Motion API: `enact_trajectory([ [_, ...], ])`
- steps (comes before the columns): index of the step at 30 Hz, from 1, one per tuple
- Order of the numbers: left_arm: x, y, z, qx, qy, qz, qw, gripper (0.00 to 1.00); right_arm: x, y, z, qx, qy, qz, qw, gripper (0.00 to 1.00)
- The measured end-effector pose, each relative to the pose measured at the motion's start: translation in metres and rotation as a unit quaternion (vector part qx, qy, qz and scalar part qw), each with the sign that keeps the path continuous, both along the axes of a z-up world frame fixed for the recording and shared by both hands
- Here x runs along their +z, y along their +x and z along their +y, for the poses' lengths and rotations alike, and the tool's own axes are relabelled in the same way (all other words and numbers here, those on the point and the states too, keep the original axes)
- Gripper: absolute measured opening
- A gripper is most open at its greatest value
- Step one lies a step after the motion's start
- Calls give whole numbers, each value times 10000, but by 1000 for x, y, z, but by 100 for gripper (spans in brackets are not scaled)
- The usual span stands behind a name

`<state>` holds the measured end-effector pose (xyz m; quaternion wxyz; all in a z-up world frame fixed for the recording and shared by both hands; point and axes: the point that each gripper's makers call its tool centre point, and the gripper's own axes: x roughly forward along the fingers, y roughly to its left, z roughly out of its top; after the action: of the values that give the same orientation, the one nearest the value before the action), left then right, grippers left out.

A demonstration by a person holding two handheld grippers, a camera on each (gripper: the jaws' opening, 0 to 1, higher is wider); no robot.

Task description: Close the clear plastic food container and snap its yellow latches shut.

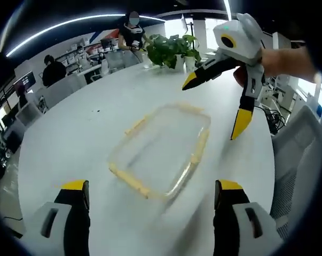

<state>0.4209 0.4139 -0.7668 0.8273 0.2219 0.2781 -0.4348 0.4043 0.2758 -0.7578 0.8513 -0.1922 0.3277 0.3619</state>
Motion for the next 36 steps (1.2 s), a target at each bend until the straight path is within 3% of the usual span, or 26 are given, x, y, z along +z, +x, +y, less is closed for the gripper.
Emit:
enact_trajectory([
  [16, 13, -27, 11, 320, -616, -139, 9975, 97, 10, -31, -11, -405, 429, -417, 9974, 96],
  [23, 21, -45, 14, 448, -988, -159, 9940, 98, 5, -49, -18, -581, 546, -373, 9961, 95],
  [36, 27, -76, 23, 494, -1172, -185, 9917, 98, 15, -77, -29, -685, 695, -619, 9933, 94],
])
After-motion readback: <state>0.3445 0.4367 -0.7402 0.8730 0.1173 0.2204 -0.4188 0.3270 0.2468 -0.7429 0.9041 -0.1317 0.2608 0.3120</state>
